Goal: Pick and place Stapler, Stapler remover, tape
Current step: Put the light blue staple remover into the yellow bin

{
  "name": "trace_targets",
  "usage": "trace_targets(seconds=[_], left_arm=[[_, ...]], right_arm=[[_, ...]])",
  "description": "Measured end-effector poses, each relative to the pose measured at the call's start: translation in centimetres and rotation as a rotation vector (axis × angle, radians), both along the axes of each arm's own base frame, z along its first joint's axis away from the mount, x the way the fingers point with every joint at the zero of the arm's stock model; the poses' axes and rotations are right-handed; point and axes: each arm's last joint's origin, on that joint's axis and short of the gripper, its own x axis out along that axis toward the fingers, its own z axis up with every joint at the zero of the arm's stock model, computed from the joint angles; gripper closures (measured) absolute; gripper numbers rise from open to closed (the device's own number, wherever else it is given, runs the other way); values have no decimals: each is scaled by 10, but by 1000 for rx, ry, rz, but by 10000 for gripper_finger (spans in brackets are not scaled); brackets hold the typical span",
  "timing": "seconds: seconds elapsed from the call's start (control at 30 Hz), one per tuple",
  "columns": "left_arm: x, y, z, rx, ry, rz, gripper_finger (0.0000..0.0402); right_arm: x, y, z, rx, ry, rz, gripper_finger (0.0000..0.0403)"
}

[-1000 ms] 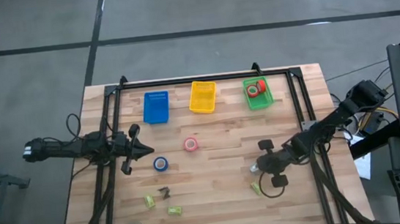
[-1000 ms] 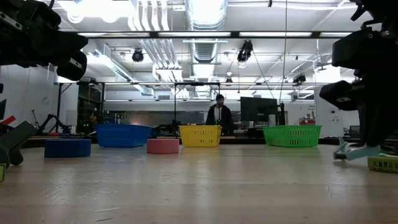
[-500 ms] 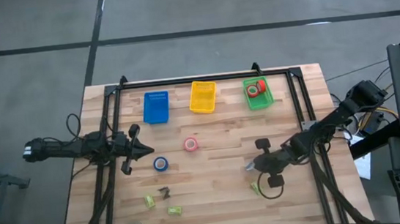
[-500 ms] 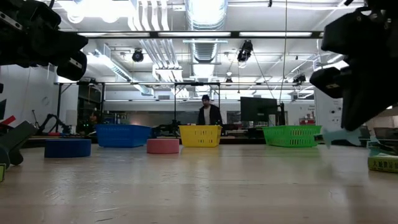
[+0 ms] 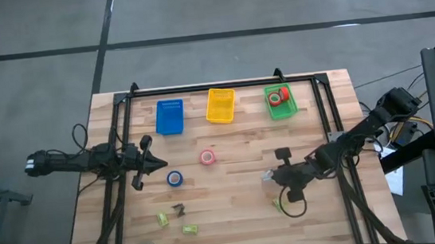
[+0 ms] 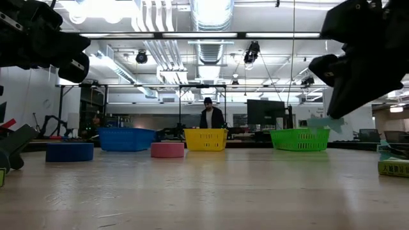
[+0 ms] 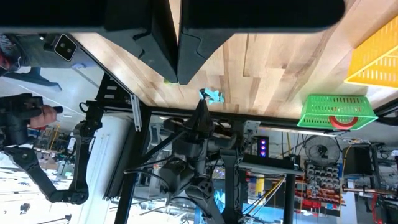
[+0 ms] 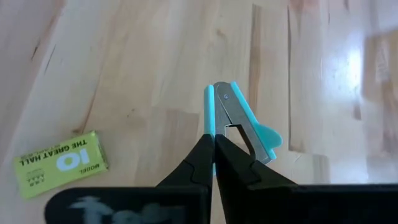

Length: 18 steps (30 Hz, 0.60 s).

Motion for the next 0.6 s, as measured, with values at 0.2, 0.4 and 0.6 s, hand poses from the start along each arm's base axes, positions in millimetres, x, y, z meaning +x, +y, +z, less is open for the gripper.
trace_targets(seconds=[0.2,0.4,0.6], left_arm=[[0,0,0,0,0,0,392],[0,0,0,0,0,0,392],[0,0,0,0,0,0,392]], right_arm=[[4,0,5,-22,-25,-4,394],[7,-2,9,-42,-48,-23,394],[11,-4,12,-48,-59,-22,394]])
